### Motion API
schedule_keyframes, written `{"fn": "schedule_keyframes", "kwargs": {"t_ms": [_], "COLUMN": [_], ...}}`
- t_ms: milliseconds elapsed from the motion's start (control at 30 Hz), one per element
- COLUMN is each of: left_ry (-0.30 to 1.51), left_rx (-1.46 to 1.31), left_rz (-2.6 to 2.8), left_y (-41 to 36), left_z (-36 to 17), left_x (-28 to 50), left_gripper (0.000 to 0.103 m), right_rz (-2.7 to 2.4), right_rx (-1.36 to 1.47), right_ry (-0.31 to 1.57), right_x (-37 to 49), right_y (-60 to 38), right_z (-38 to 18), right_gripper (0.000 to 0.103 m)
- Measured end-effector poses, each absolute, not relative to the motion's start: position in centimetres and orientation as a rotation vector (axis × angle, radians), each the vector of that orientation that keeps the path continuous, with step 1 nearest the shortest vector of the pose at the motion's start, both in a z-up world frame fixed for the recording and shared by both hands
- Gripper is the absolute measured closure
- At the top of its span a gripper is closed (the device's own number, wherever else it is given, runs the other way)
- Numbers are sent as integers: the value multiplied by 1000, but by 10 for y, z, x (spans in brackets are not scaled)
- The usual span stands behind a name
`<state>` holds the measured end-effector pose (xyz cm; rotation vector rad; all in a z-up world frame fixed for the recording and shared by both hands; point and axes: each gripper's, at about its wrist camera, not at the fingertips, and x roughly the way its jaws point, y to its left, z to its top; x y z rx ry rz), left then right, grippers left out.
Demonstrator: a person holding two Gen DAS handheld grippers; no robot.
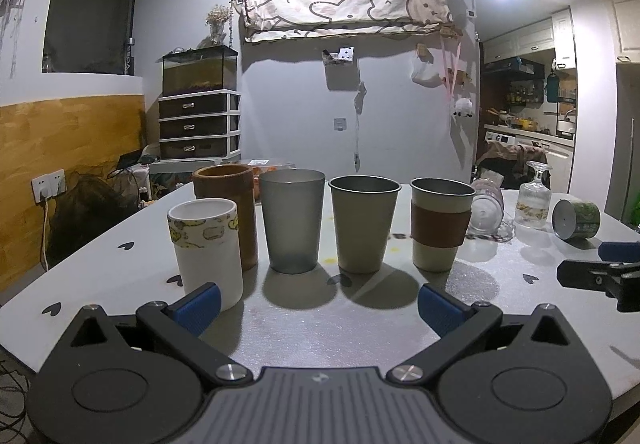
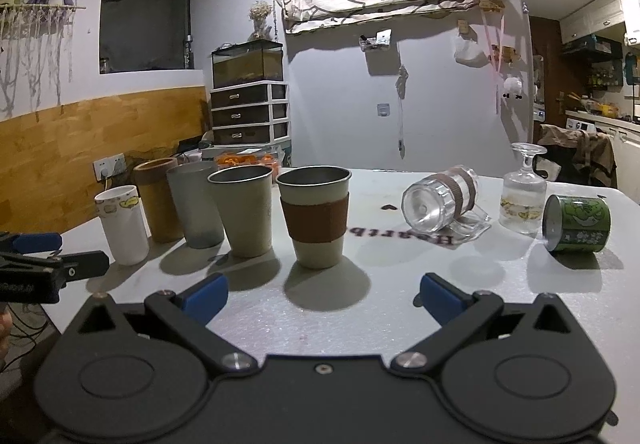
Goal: Flip cup upright
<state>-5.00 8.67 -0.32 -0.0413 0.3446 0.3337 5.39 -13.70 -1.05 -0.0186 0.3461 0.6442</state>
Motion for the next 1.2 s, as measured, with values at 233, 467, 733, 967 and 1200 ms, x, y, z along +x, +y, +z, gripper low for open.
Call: {"fn": "schedule_keyframes", "kwargs": {"t_ms": [233, 467, 733, 967, 1200], "left_ry": [344, 344, 343, 342, 342], "left_rx": [-42, -41, -42, -42, -45], "left_rz": [334, 333, 332, 333, 332], "left_y": [87, 87, 87, 87, 87], "left_z": [-3, -3, -2, -3, 0], "left_x": [-50, -50, -51, -50, -51], "left_gripper": [0, 0, 0, 0, 0], "right_rz": [650, 652, 653, 654, 654], "right_rx": [-23, -24, -24, -24, -23], "right_ry": [343, 344, 343, 341, 339], "right_x": [52, 51, 51, 51, 51], "right_y": [-135, -135, -134, -134, -134], "right_z": [-9, -9, -8, -8, -7], "right_gripper": [0, 0, 0, 0, 0]}}
